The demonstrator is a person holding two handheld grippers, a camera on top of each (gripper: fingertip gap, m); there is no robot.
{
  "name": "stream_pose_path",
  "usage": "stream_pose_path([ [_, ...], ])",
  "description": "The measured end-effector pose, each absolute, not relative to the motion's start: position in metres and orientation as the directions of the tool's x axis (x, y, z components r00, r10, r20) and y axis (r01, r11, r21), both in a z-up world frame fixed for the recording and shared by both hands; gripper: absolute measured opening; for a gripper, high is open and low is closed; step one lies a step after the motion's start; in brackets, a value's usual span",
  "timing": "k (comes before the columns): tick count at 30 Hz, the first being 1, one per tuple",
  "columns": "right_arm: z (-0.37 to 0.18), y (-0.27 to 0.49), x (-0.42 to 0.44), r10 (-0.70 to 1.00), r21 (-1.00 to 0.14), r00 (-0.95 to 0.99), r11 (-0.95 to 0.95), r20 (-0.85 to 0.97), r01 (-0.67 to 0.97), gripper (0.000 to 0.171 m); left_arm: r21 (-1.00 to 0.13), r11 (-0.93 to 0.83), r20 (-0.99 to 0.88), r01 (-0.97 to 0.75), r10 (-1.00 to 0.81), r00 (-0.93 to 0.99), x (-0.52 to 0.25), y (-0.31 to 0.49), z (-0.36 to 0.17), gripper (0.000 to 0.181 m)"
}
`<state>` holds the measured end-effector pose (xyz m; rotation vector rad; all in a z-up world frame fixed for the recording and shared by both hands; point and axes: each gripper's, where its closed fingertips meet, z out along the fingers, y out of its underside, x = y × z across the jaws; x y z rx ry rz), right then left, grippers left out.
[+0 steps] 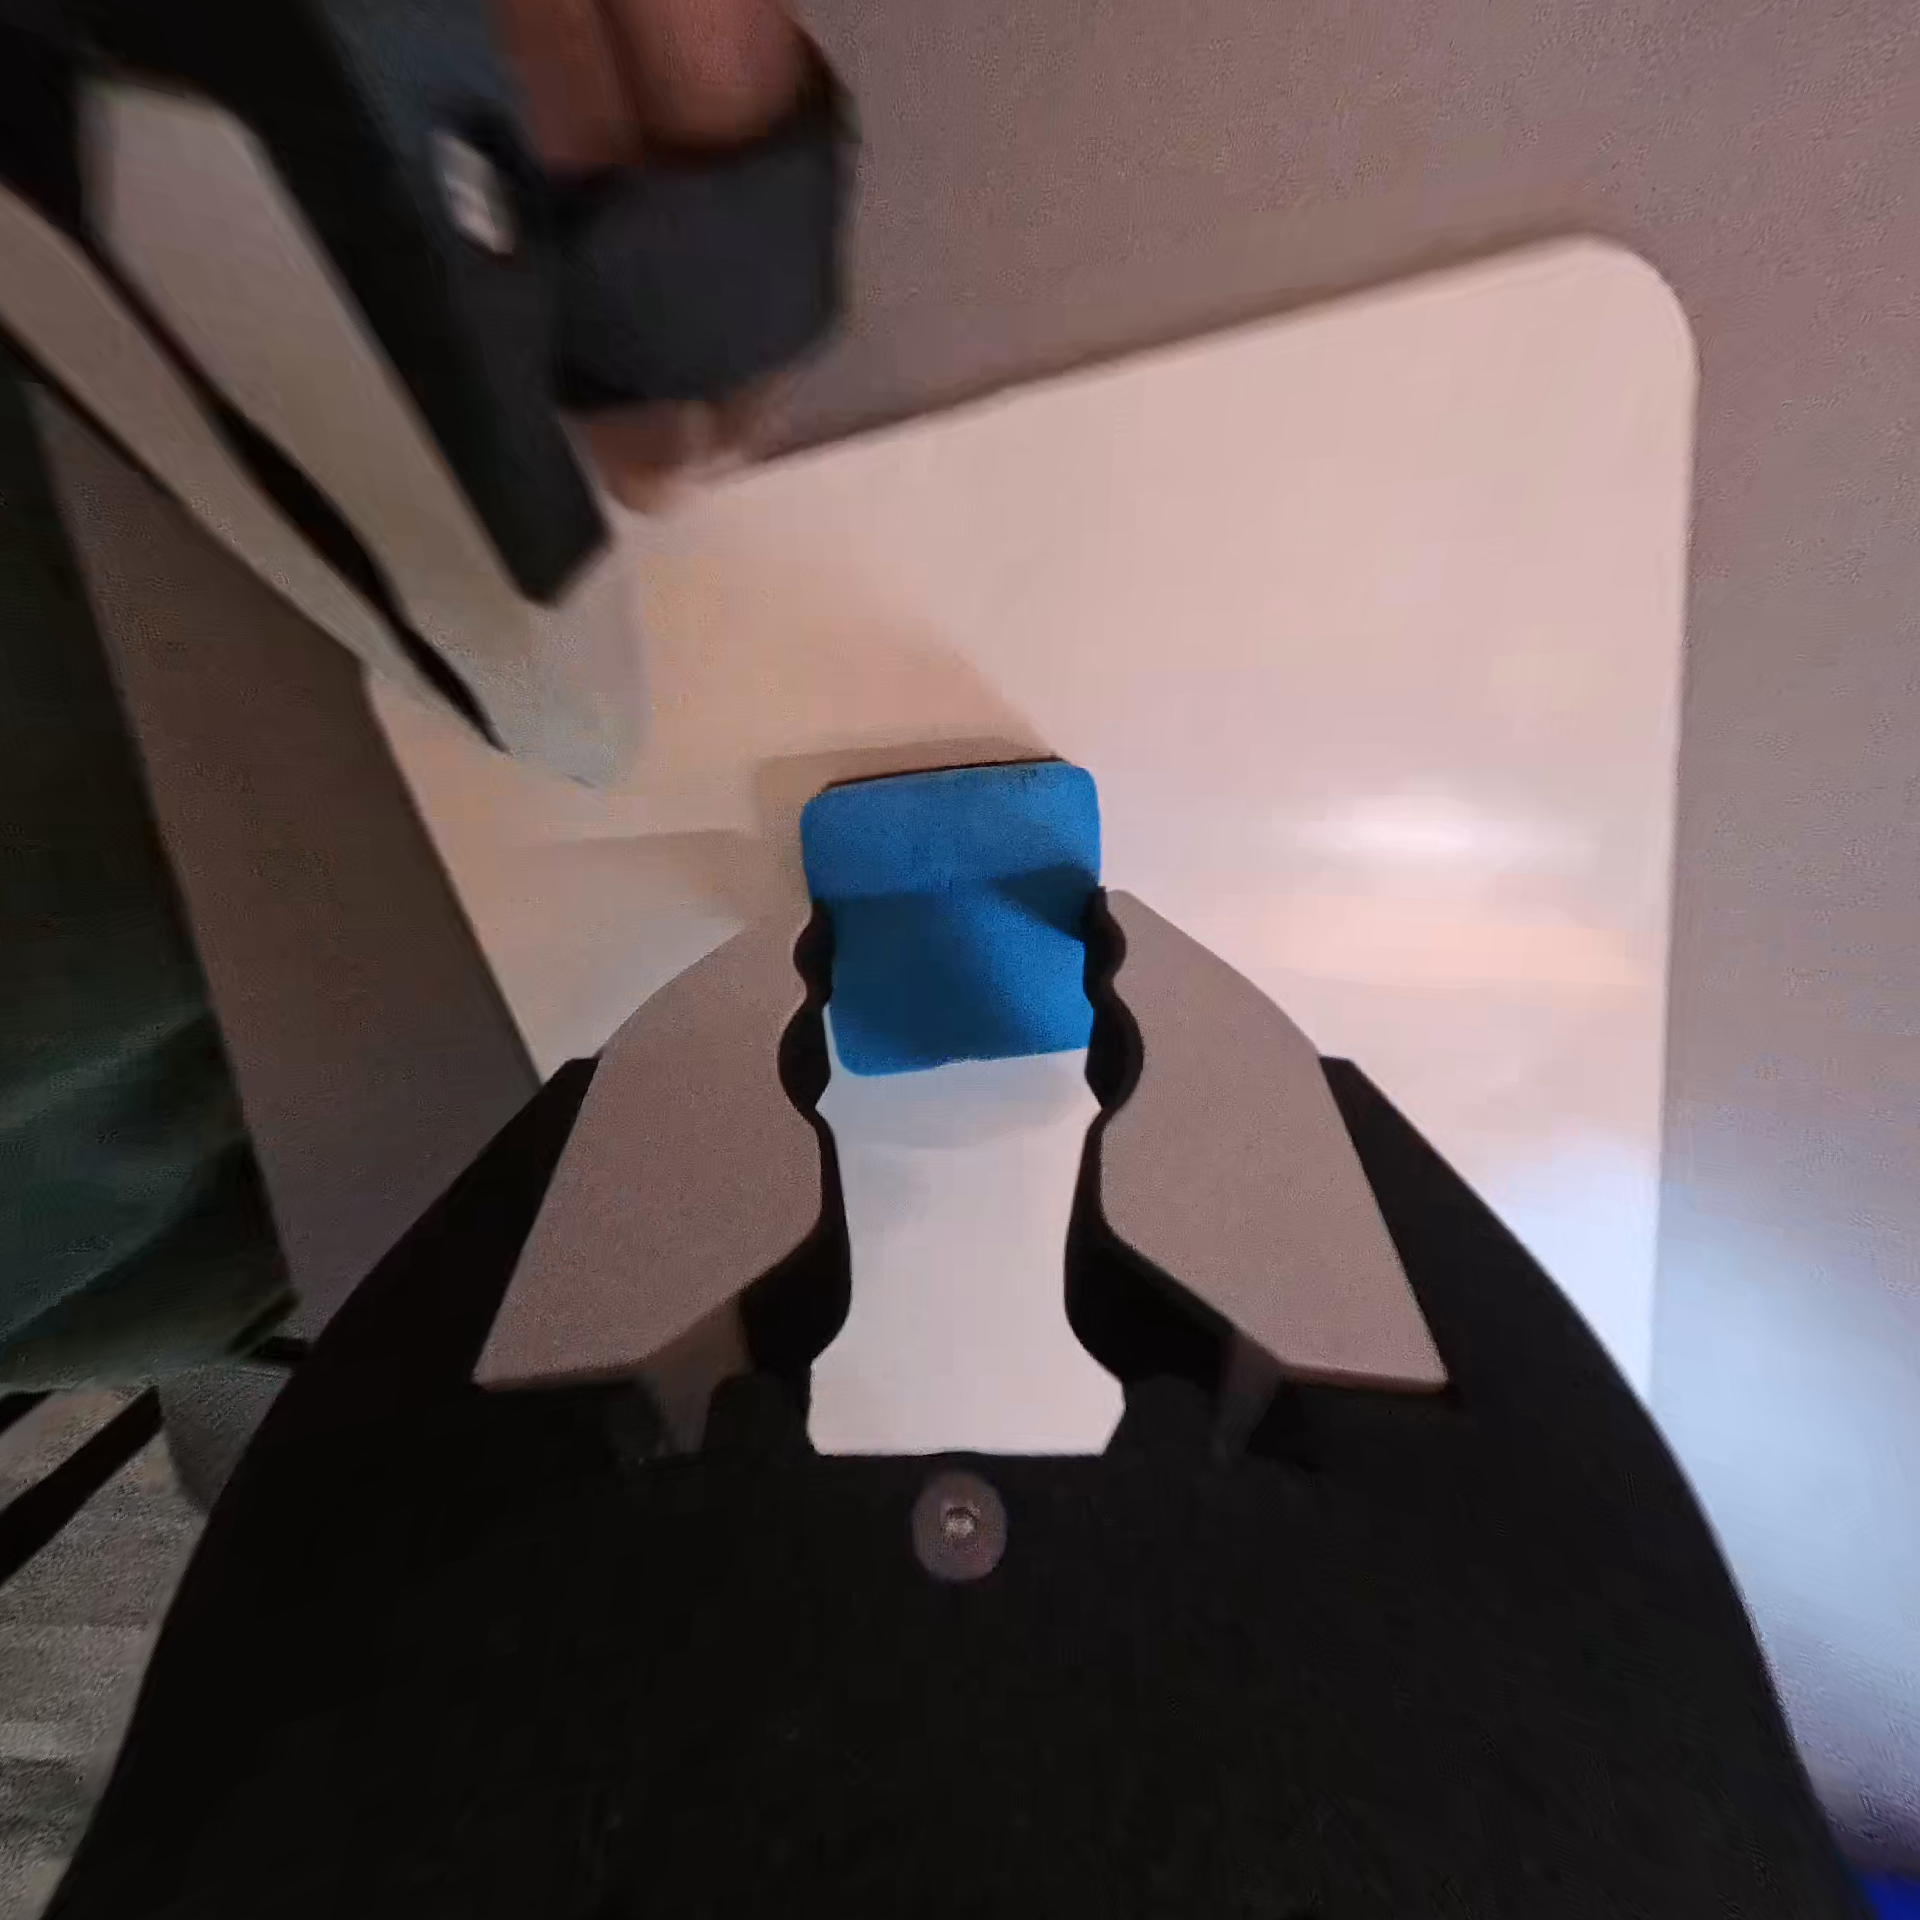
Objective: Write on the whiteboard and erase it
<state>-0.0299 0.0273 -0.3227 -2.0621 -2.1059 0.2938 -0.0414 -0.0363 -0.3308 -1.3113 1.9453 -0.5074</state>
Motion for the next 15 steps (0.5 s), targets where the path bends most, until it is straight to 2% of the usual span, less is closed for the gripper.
stream_pose_path([
  [3, -0.324, 0.037, -0.071, 0.992, -0.295, -0.082, 0.106, 0.093, 0.949, 0.048, -0.66, 0.413, -0.363, -0.627, -0.907, -0.214, -0.041, -0.036, -0.331, 0.001],
  [5, -0.324, 0.088, -0.066, 0.99, -0.31, 0.07, -0.03, 0.12, 0.95, 0.048, -0.659, 0.412, -0.368, -0.629, -0.906, -0.208, -0.041, -0.035, -0.331, 0.0],
  [7, -0.324, 0.116, -0.033, 0.98, -0.273, 0.153, -0.113, 0.13, 0.955, 0.047, -0.657, 0.41, -0.37, -0.633, -0.907, -0.204, -0.042, -0.035, -0.331, 0.0],
  [9, -0.324, 0.106, -0.006, 0.98, -0.261, 0.173, -0.143, 0.096, 0.955, 0.047, -0.658, 0.407, -0.364, -0.634, -0.909, -0.205, -0.042, -0.035, -0.331, 0.0],
  [11, -0.324, 0.073, 0.0, 0.991, -0.267, 0.111, -0.088, 0.072, 0.96, 0.047, -0.663, 0.401, -0.355, -0.632, -0.912, -0.207, -0.042, -0.035, -0.331, 0.0],
  [15, -0.324, 0.05, -0.06, 0.996, -0.34, 0.035, -0.005, 0.083, 0.94, 0.048, -0.662, 0.409, -0.359, -0.628, -0.908, -0.214, -0.041, -0.037, -0.331, 0.0],
])
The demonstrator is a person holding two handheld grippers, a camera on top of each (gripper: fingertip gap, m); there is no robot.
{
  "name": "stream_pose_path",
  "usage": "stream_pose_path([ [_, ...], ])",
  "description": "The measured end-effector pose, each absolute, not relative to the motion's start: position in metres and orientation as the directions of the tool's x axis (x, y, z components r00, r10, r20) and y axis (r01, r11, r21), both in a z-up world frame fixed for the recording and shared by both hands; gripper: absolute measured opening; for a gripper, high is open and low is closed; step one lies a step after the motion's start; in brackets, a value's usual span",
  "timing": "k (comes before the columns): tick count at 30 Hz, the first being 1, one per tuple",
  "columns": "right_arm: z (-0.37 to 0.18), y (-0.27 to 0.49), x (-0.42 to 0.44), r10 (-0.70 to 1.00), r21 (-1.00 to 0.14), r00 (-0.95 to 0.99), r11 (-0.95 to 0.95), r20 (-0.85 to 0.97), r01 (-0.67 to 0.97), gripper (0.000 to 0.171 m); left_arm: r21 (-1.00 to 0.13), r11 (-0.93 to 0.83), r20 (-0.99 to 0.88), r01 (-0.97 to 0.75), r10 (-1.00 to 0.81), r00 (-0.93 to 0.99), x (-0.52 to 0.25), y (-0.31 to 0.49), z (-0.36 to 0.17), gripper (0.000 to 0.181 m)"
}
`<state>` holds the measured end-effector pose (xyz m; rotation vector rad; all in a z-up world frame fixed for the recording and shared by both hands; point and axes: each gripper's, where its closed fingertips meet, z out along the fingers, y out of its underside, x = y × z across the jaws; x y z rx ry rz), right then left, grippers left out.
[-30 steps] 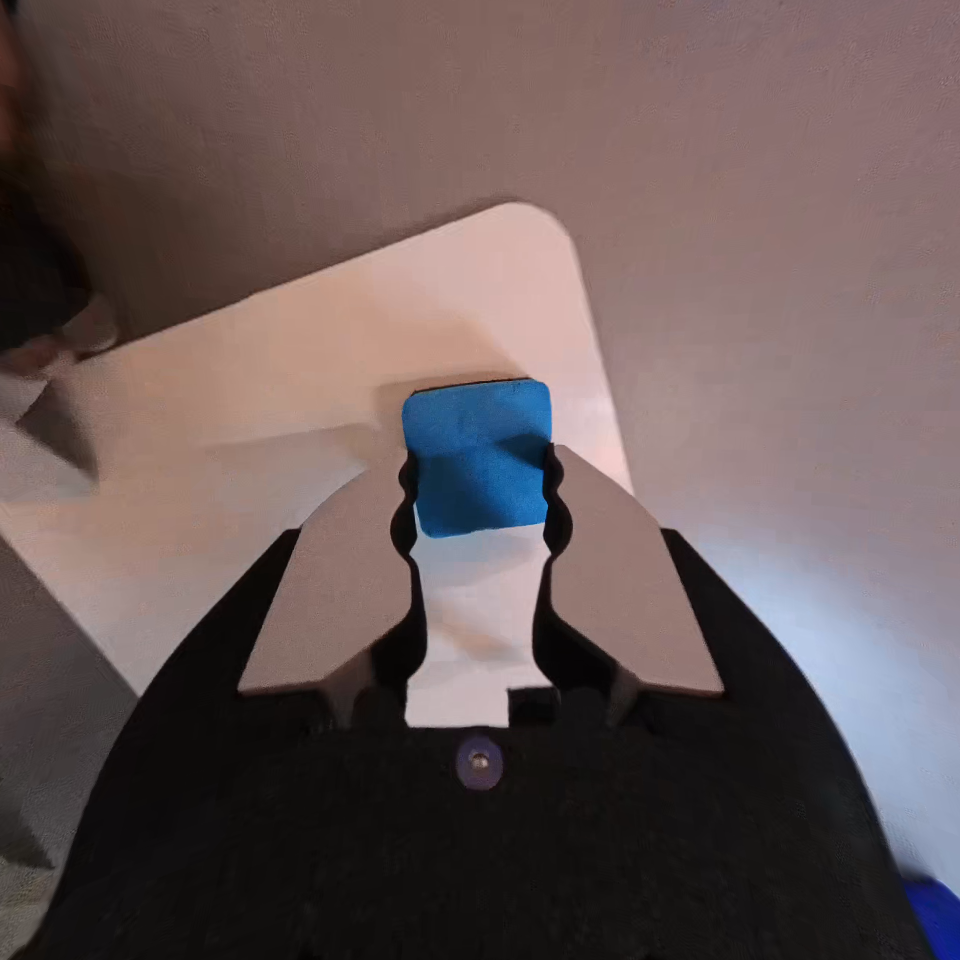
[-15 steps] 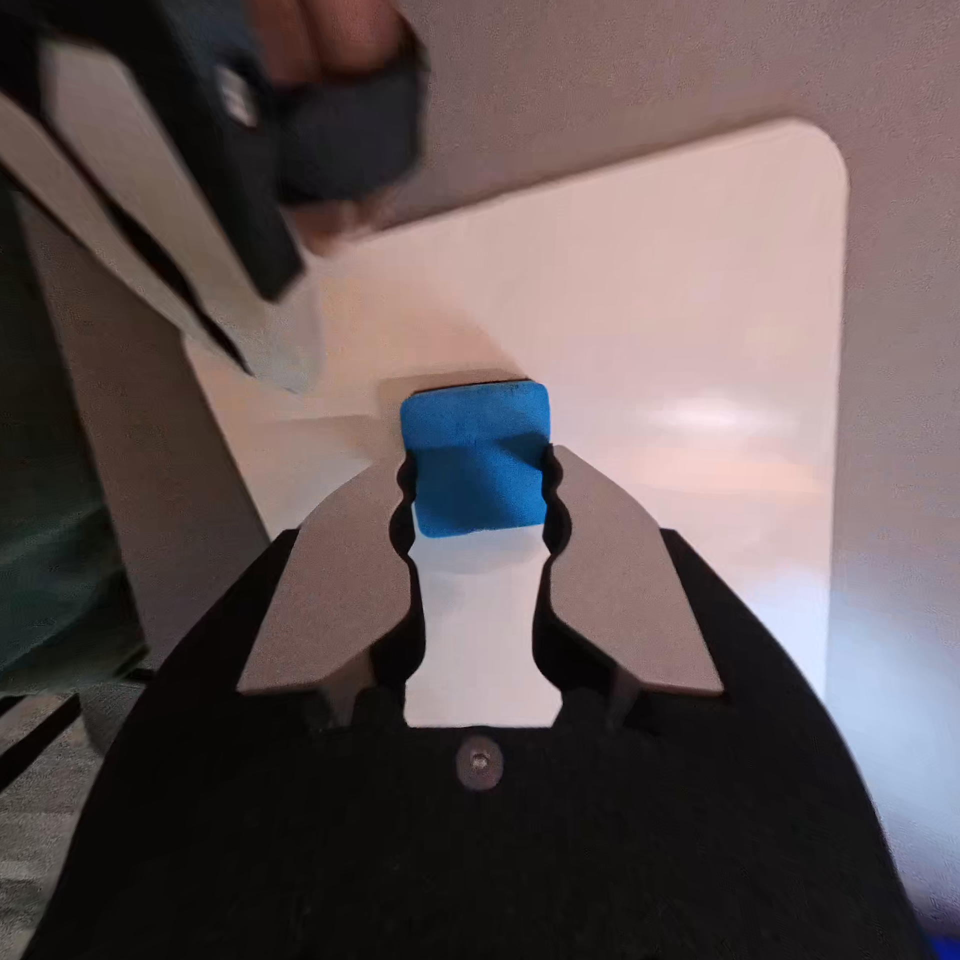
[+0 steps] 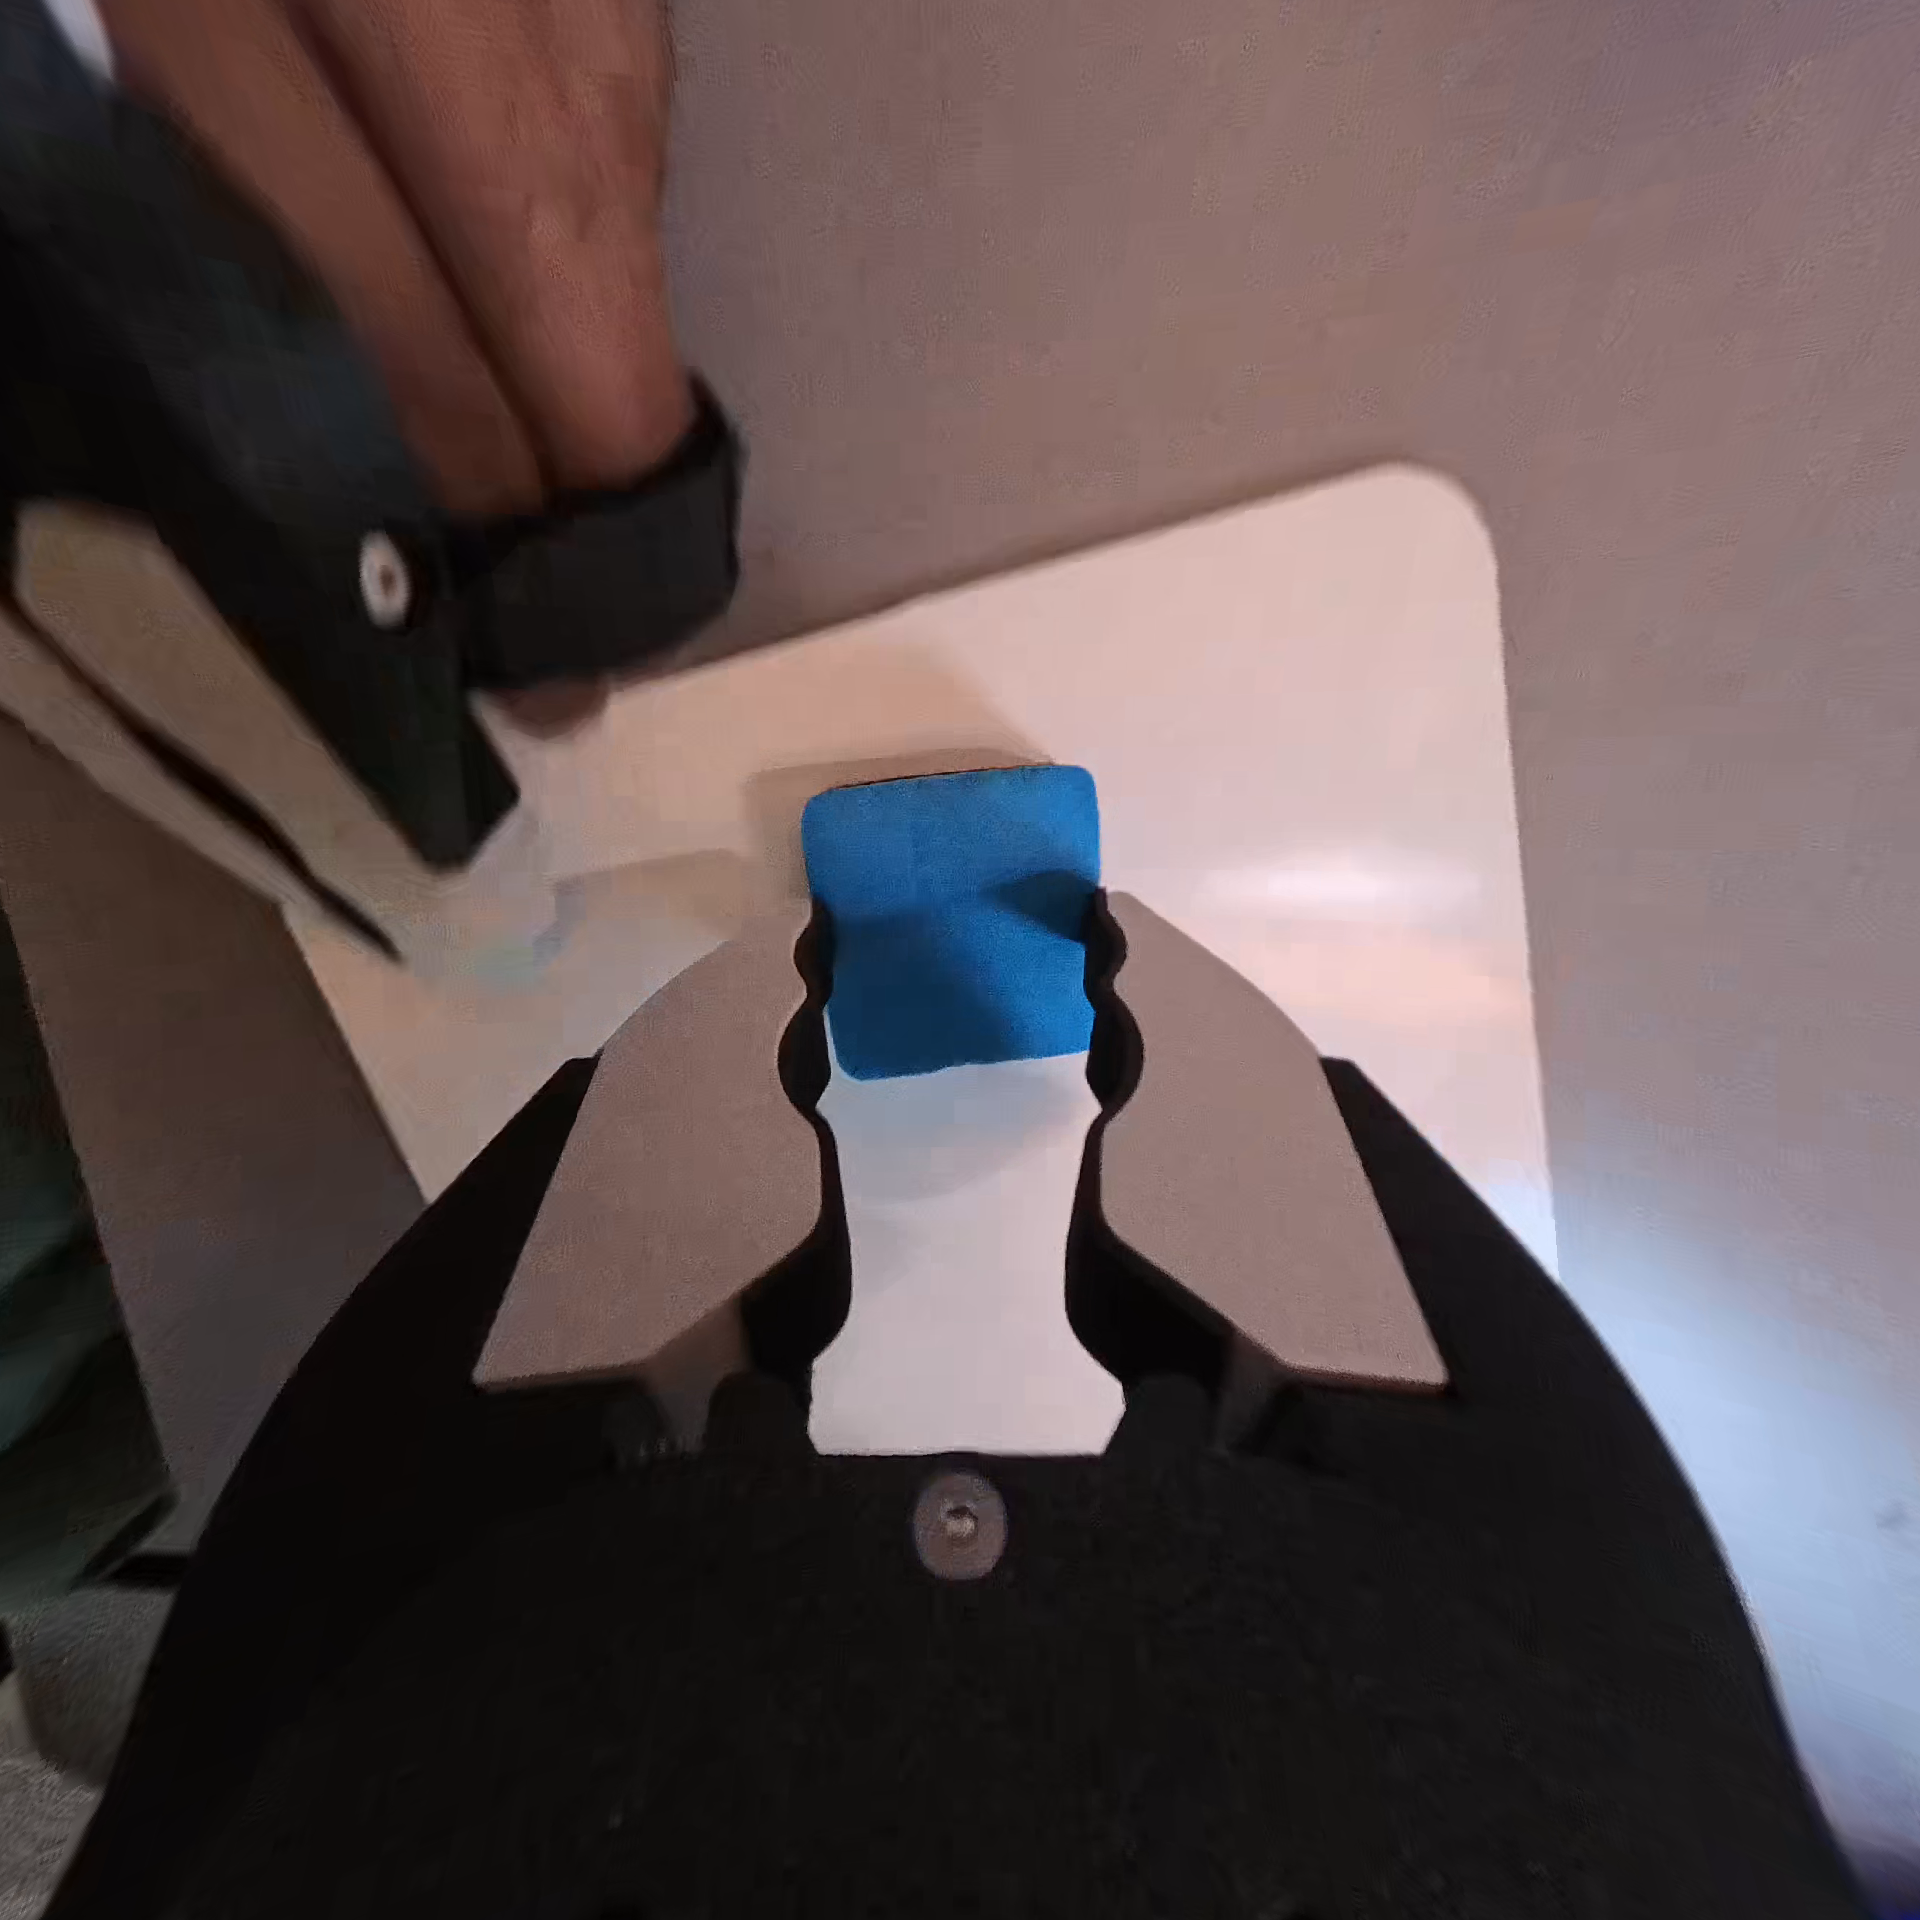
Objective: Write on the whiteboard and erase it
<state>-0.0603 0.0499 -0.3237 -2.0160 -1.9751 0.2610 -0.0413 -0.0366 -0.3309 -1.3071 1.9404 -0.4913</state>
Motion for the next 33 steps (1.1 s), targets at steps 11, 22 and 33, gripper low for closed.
stream_pose_path([
  [11, -0.323, 0.182, 0.102, 0.811, -0.261, 0.569, -0.524, 0.137, 0.811, 0.048, -0.67, 0.387, -0.342, -0.633, -0.918, -0.199, -0.042, -0.036, -0.331, 0.0],
  [22, -0.323, 0.032, 0.153, 0.852, -0.191, 0.521, -0.502, 0.059, 0.843, 0.048, -0.676, 0.358, -0.314, -0.644, -0.931, -0.188, -0.041, -0.034, -0.331, 0.0],
  [33, -0.323, 0.112, 0.166, 0.742, -0.3, 0.664, -0.616, 0.088, 0.728, 0.048, -0.669, 0.382, -0.322, -0.637, -0.922, -0.215, -0.042, -0.037, -0.331, 0.0],
])
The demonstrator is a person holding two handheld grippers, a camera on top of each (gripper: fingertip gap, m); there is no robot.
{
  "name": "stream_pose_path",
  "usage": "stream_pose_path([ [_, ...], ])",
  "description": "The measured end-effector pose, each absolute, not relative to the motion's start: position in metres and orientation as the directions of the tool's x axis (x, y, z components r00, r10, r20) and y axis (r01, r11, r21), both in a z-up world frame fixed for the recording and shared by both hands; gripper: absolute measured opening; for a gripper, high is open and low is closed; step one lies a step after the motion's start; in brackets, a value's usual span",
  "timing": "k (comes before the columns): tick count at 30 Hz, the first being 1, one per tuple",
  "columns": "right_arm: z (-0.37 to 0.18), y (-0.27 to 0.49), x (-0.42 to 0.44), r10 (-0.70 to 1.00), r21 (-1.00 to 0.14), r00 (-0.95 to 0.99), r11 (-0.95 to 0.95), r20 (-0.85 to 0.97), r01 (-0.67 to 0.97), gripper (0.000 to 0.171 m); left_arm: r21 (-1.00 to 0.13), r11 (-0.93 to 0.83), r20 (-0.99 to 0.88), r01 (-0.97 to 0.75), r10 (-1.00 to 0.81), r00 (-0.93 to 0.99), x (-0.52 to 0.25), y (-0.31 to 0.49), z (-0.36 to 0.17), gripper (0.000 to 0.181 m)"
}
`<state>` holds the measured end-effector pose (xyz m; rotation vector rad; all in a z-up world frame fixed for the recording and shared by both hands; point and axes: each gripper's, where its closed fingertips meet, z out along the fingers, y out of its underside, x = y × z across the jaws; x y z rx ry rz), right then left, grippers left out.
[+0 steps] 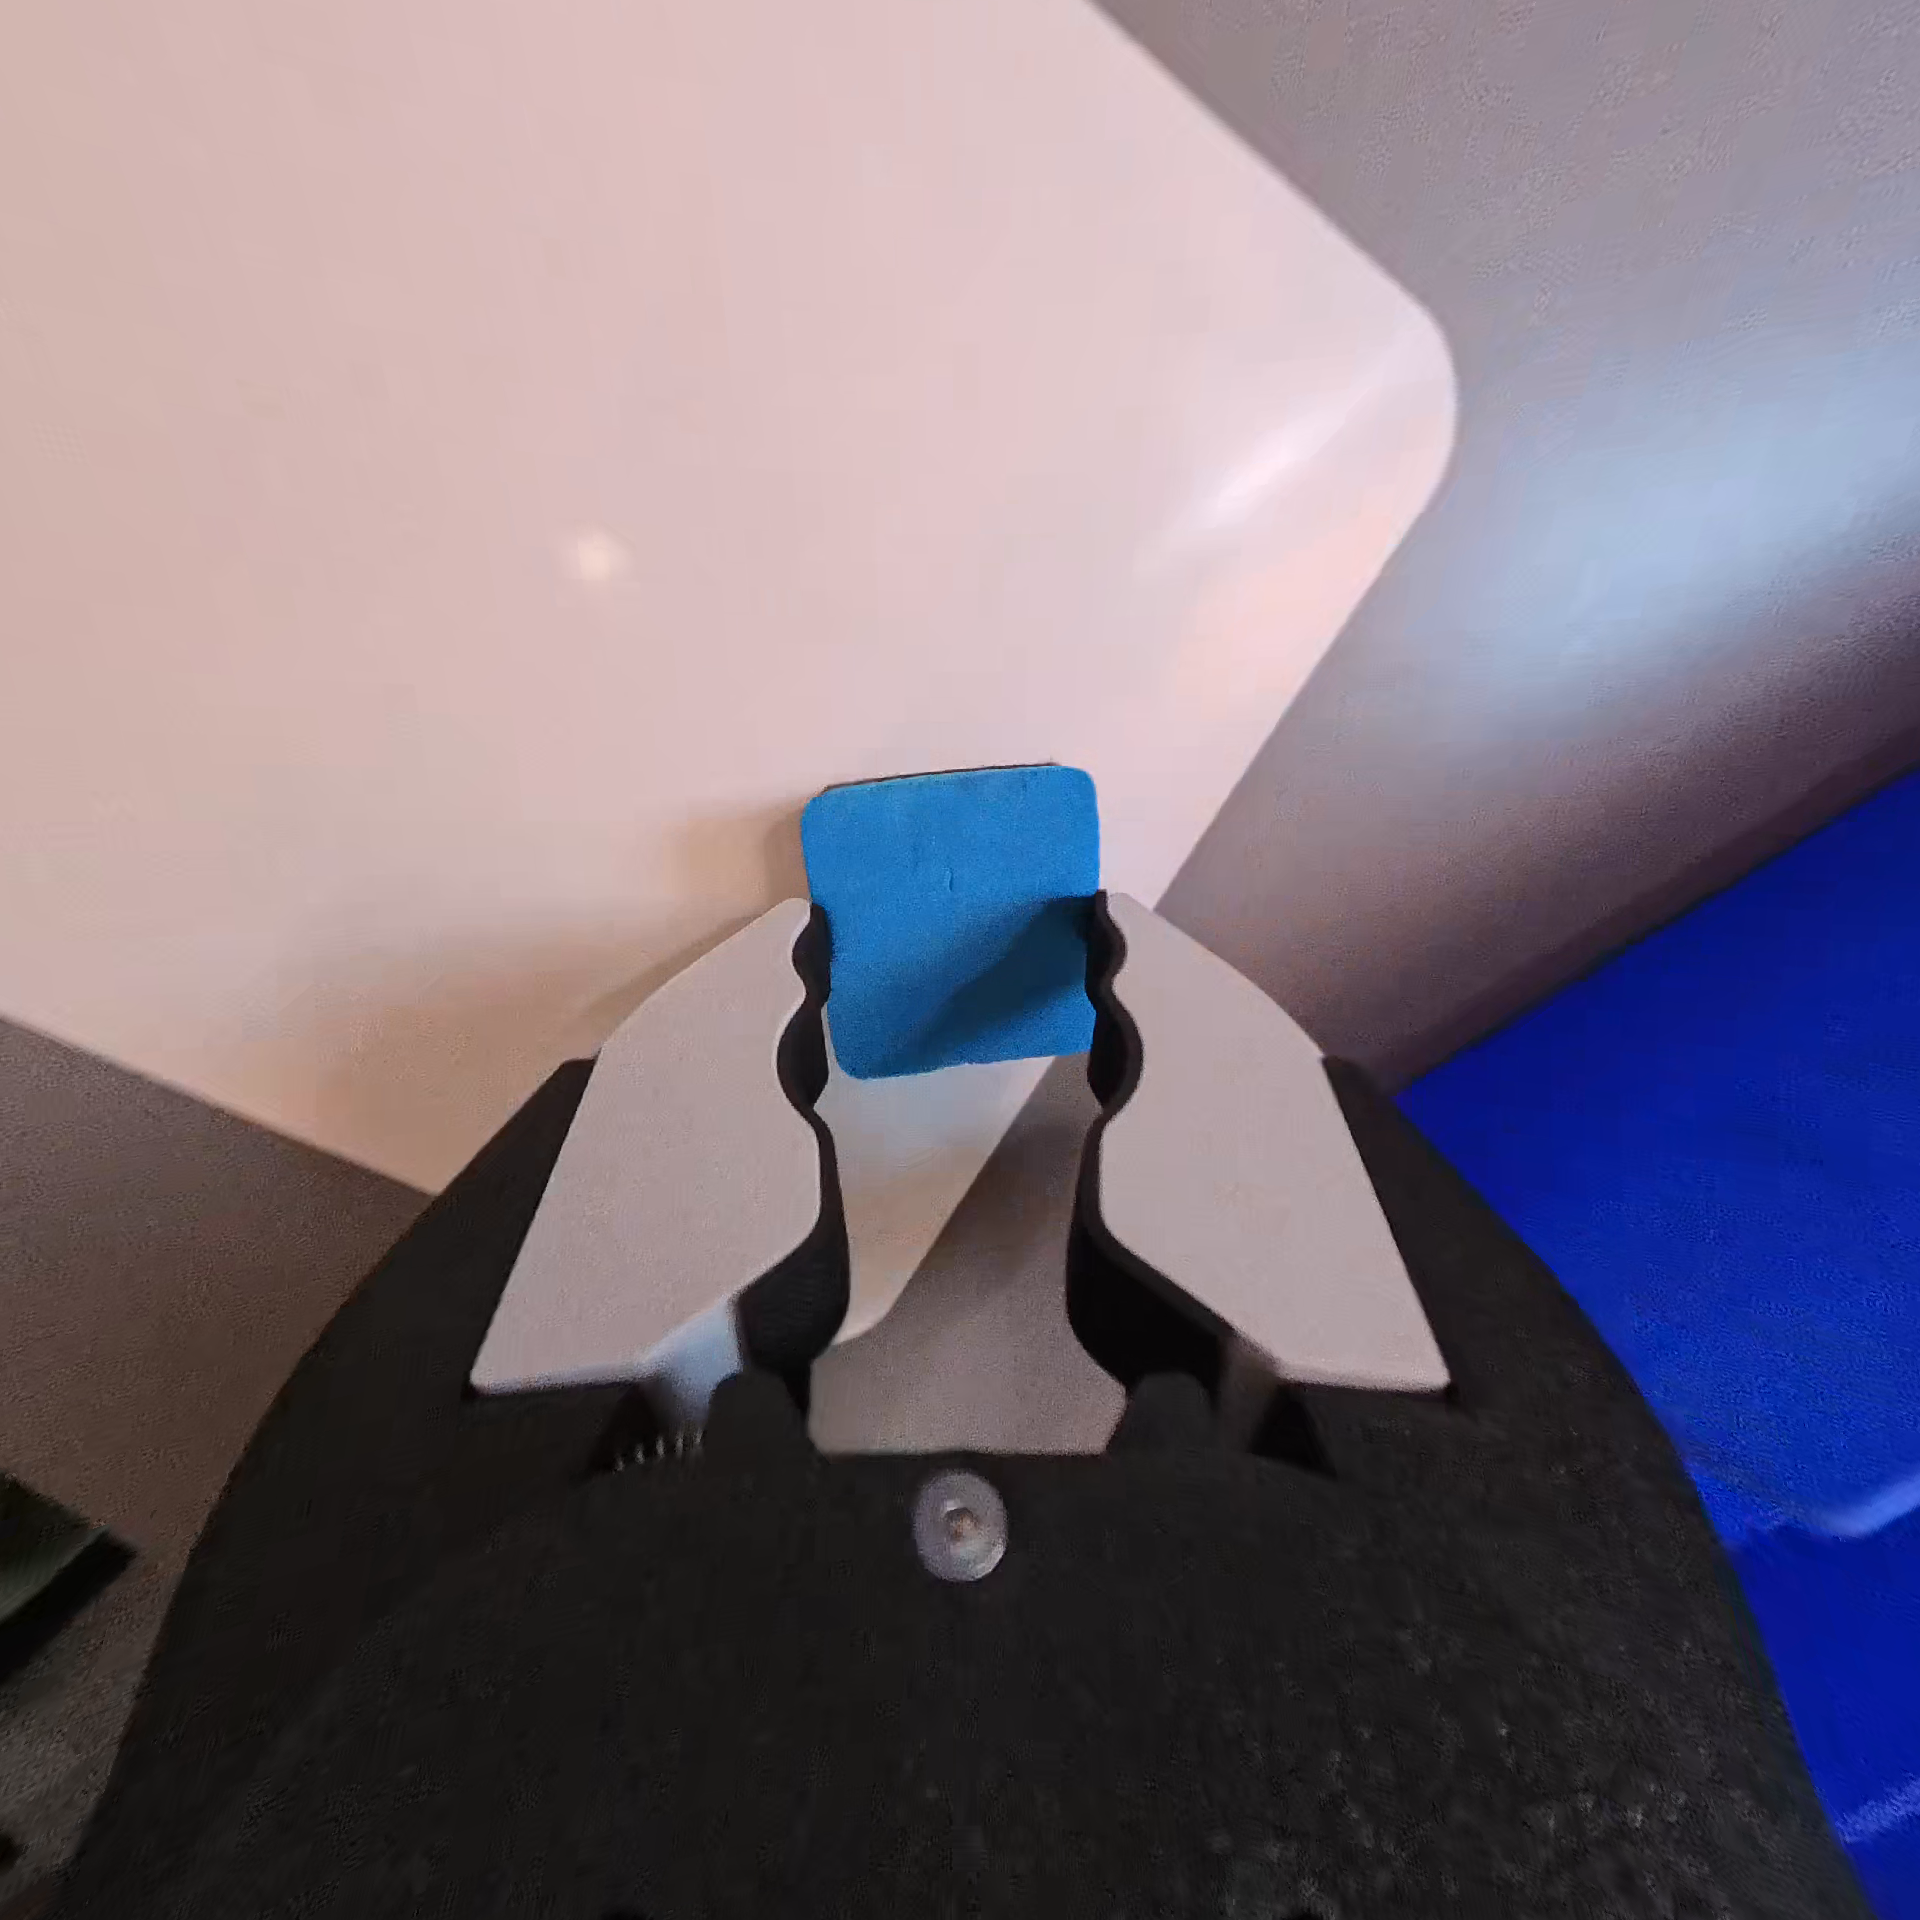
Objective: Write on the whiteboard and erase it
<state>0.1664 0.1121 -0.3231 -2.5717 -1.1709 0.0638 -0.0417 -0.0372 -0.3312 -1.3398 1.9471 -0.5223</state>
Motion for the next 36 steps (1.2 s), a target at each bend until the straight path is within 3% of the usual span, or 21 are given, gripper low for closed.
stream_pose_path([
  [4, -0.323, 0.188, 0.154, 0.637, -0.315, 0.766, -0.712, 0.087, 0.628, 0.048, -0.669, 0.388, -0.323, -0.634, -0.92, -0.222, -0.042, -0.038, -0.331, 0.0],
  [10, -0.325, 0.255, 0.137, 0.641, -0.317, 0.763, -0.71, 0.081, 0.629, 0.048, -0.671, 0.389, -0.32, -0.631, -0.92, -0.227, -0.043, -0.039, -0.331, 0.0],
  [13, -0.324, 0.276, 0.141, 0.626, -0.345, 0.771, -0.702, 0.119, 0.623, 0.048, -0.671, 0.383, -0.332, -0.634, -0.921, -0.205, -0.043, -0.034, -0.331, 0.0],
  [18, -0.295, 0.288, 0.141, 0.561, -0.531, 0.824, -0.675, 0.081, 0.512, 0.049, -0.701, 0.353, -0.308, -0.62, -0.934, -0.183, -0.043, -0.025, -0.33, 0.0],
  [22, -0.306, 0.295, 0.161, 0.5, -0.481, 0.862, -0.737, 0.086, 0.476, 0.049, -0.775, 0.279, -0.239, -0.567, -0.96, -0.145, -0.041, -0.02, -0.318, 0.0],
  [26, -0.323, 0.314, 0.163, 0.469, -0.502, 0.882, -0.754, 0.038, 0.423, 0.05, -0.79, 0.275, -0.269, -0.547, -0.959, -0.094, -0.043, -0.008, -0.31, 0.0],
  [30, -0.321, 0.32, 0.156, 0.494, -0.517, 0.867, -0.726, 0.067, 0.453, 0.077, -0.82, 0.236, -0.25, -0.522, -0.967, -0.043, -0.047, 0.002, -0.303, 0.0],
  [36, -0.239, 0.298, 0.128, 0.561, -0.783, 0.827, -0.494, 0.044, 0.377, 0.078, -0.877, 0.168, -0.199, -0.45, -0.98, 0.022, -0.05, 0.014, -0.288, 0.0],
])
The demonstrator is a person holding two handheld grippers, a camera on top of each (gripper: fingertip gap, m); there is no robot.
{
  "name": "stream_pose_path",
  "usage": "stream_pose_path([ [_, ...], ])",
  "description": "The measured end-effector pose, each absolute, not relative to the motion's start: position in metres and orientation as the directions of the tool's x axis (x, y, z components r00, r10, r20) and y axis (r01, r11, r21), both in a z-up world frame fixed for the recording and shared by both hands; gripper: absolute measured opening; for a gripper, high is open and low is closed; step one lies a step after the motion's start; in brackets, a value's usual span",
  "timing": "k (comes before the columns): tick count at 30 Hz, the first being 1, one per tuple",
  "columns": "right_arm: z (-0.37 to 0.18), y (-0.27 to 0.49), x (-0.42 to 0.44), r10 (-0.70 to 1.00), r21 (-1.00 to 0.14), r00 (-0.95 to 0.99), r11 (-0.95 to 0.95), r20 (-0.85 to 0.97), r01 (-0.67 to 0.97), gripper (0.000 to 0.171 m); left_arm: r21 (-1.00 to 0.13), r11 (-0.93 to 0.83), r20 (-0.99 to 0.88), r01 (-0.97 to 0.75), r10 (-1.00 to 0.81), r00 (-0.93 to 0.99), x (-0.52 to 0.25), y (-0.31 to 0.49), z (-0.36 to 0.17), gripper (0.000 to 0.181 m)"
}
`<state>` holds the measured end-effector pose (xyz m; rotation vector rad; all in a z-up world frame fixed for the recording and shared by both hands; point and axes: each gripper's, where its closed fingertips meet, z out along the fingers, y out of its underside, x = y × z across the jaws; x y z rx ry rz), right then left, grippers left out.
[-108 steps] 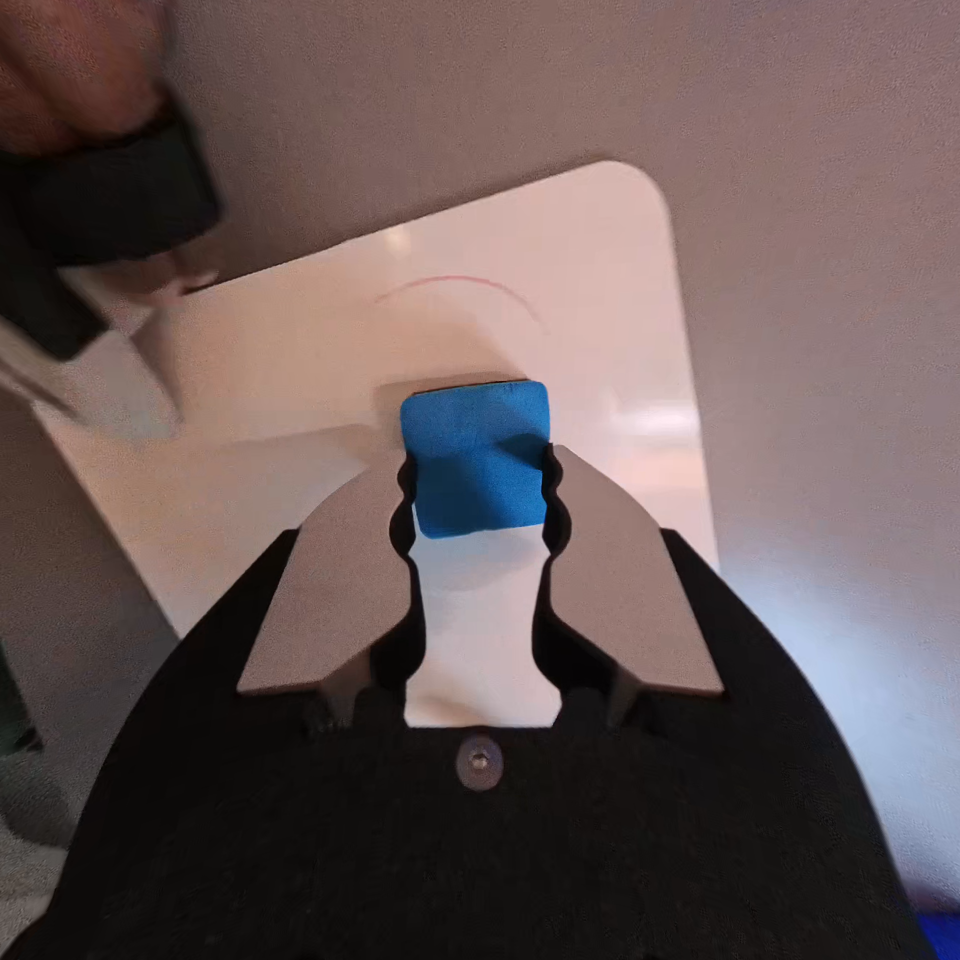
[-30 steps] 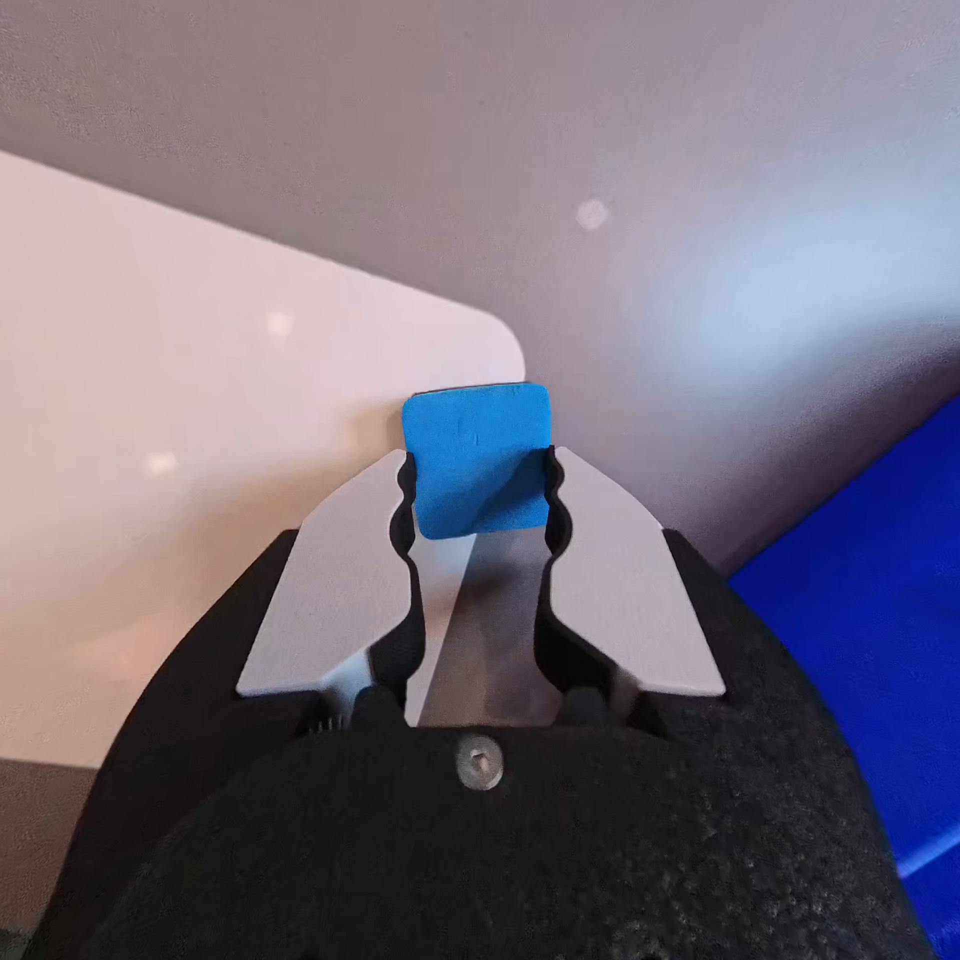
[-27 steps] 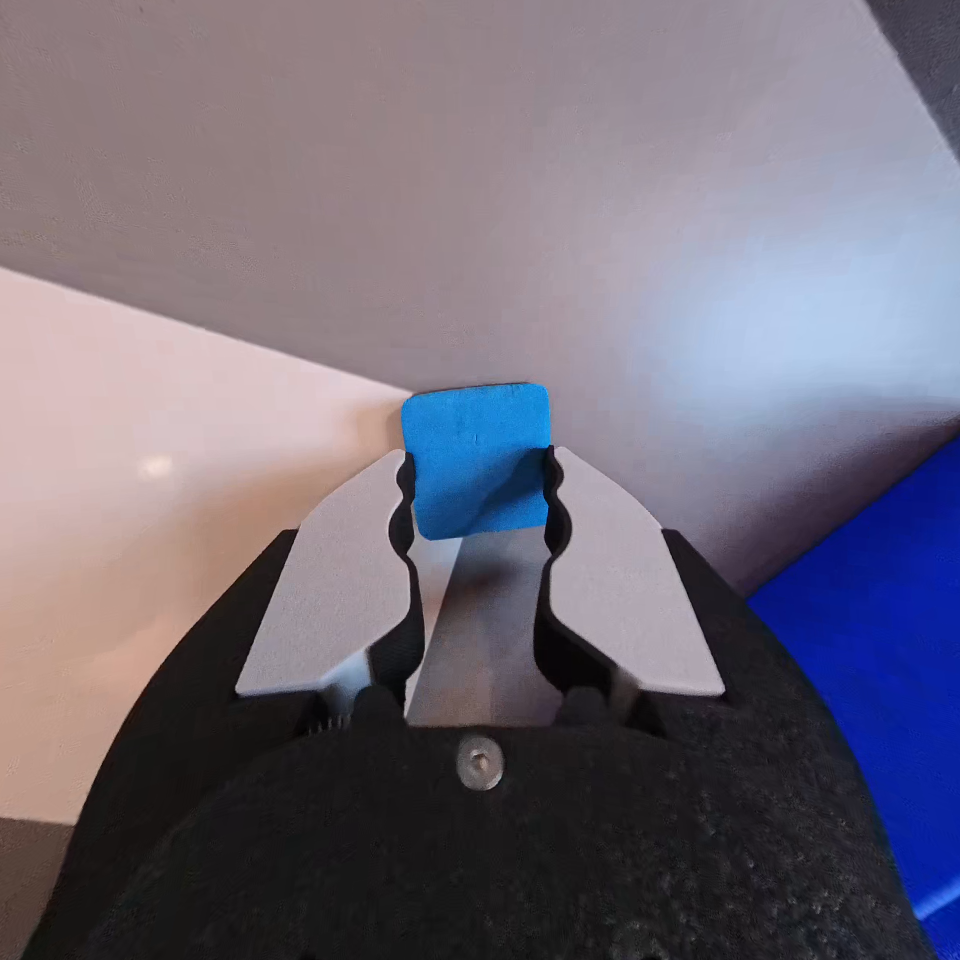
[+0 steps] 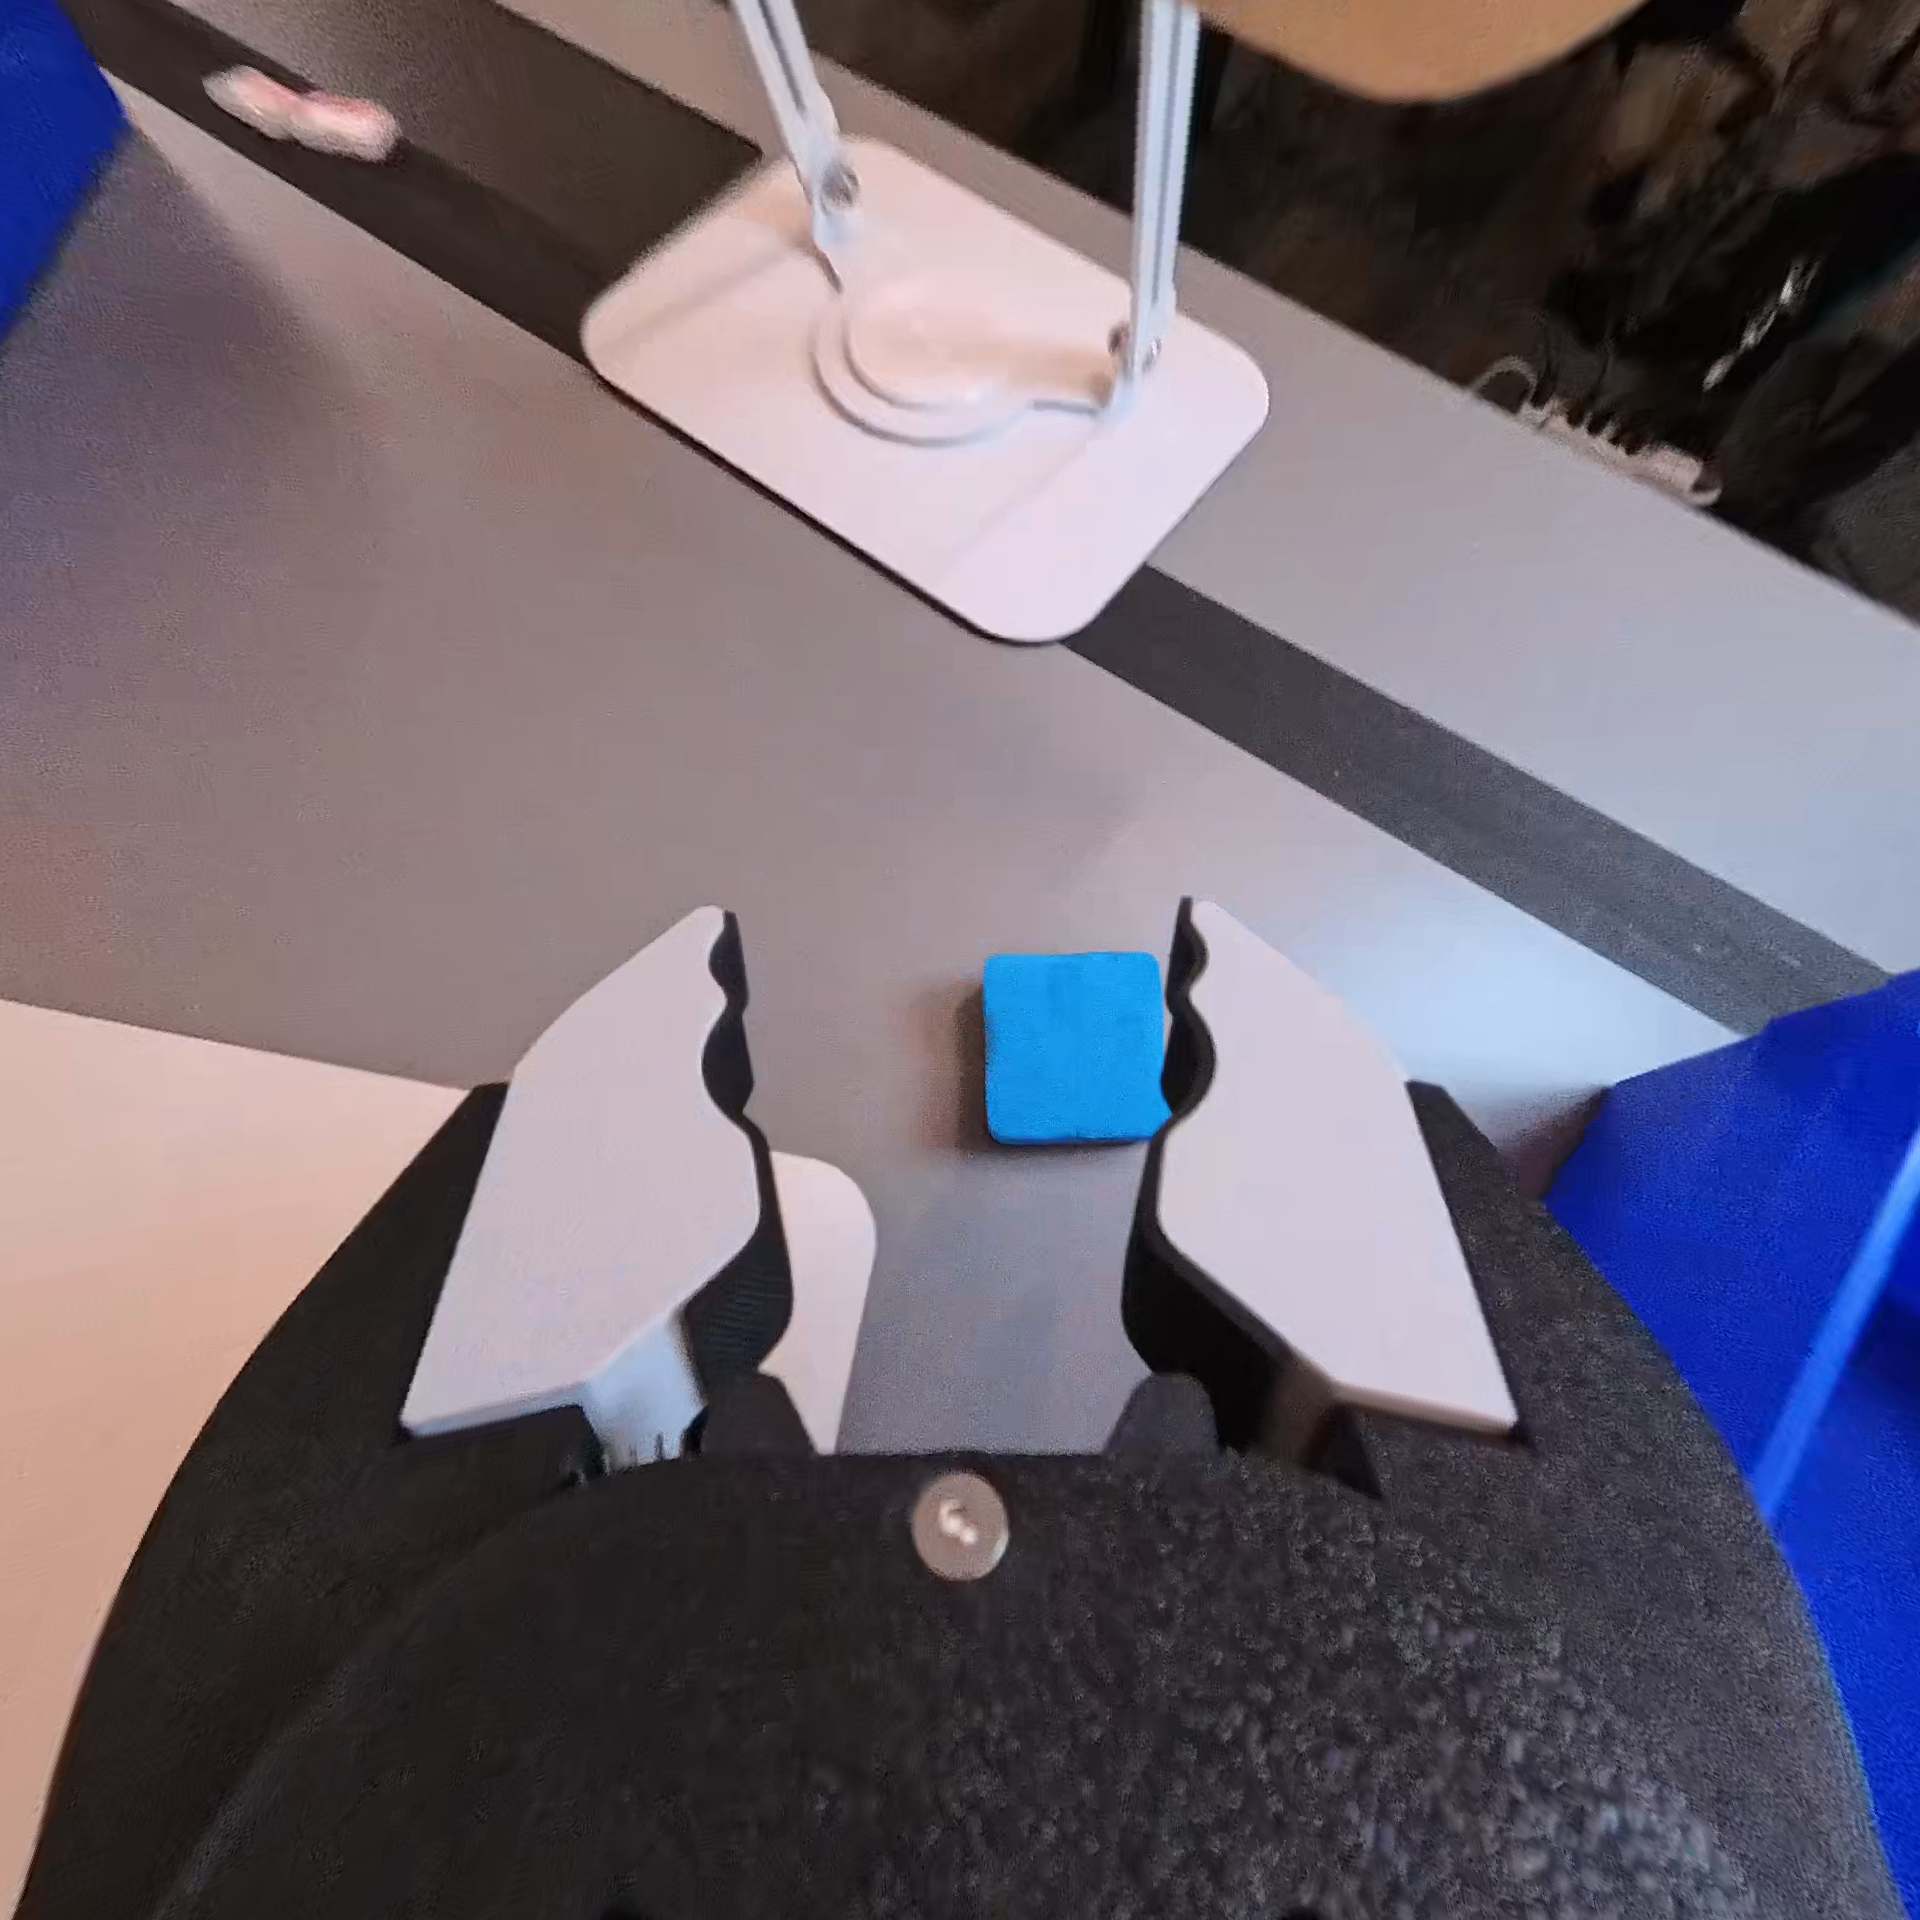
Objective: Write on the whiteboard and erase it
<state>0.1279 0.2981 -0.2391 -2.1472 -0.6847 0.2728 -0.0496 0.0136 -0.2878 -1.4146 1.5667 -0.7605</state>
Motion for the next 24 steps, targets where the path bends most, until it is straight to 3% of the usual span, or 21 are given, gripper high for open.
stream_pose_path([
  [6, -0.194, 0.213, 0.114, 0.681, -0.897, 0.715, -0.204, 0.157, 0.391, 0.072, -0.937, 0.097, -0.162, -0.337, -0.972, 0.171, -0.062, 0.045, -0.264, 0.0],
  [14, -0.179, 0.149, 0.152, 0.574, -0.941, 0.761, 0.058, 0.304, 0.333, 0.069, -0.968, 0.049, -0.147, -0.246, -0.905, 0.4, -0.104, 0.102, -0.241, 0.0],
  [22, -0.194, 0.155, 0.175, 0.555, -0.99, 0.819, 0.092, 0.143, 0.11, 0.067, -0.986, 0.026, -0.113, -0.163, -0.823, 0.557, -0.145, 0.136, -0.222, 0.0],
  [24, -0.196, 0.157, 0.177, 0.527, -0.979, 0.826, 0.143, 0.201, 0.146, 0.059, -0.99, 0.011, -0.093, -0.139, -0.796, 0.598, -0.156, 0.143, -0.216, 0.016],
])
